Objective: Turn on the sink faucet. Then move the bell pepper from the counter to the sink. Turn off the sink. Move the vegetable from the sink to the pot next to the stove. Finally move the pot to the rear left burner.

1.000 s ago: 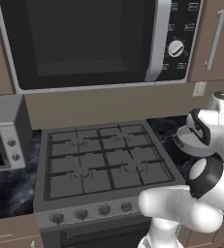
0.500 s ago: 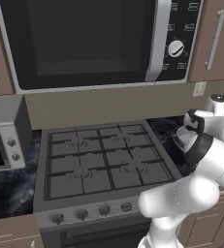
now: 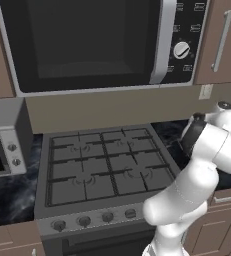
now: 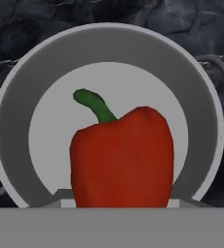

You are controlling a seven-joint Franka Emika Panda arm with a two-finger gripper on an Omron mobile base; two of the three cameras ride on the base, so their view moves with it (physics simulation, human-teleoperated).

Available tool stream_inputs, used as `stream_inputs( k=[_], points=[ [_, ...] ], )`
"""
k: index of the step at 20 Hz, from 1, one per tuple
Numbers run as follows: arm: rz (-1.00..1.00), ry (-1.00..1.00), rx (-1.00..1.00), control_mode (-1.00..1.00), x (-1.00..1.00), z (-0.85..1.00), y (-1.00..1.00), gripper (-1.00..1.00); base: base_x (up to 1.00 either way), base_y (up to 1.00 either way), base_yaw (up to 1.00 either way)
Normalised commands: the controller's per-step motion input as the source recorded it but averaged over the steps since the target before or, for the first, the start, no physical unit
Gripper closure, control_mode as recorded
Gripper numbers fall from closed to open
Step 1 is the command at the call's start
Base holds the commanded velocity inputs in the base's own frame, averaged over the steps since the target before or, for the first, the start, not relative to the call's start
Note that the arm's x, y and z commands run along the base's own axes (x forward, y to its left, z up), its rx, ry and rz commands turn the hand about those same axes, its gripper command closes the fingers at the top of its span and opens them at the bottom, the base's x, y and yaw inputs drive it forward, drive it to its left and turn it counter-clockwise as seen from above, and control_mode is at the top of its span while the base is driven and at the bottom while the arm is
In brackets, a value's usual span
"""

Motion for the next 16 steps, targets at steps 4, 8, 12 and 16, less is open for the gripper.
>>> stream_inputs(
  k=[4, 8, 12, 16],
  points=[
    [0.06, 0.00, 0.00, -1.00, 0.19, -0.26, -0.06, 1.00, 0.00, 0.00, 0.00],
    [0.05, 0.02, 0.00, -1.00, 0.22, -0.24, -0.01, 1.00, 0.00, 0.00, 0.00],
    [0.05, 0.05, 0.00, -1.00, 0.24, -0.28, 0.00, 1.00, 0.00, 0.00, 0.00],
    [0.04, 0.06, 0.00, -1.00, 0.20, -0.25, 0.00, 1.00, 0.00, 0.00, 0.00]
  ],
)
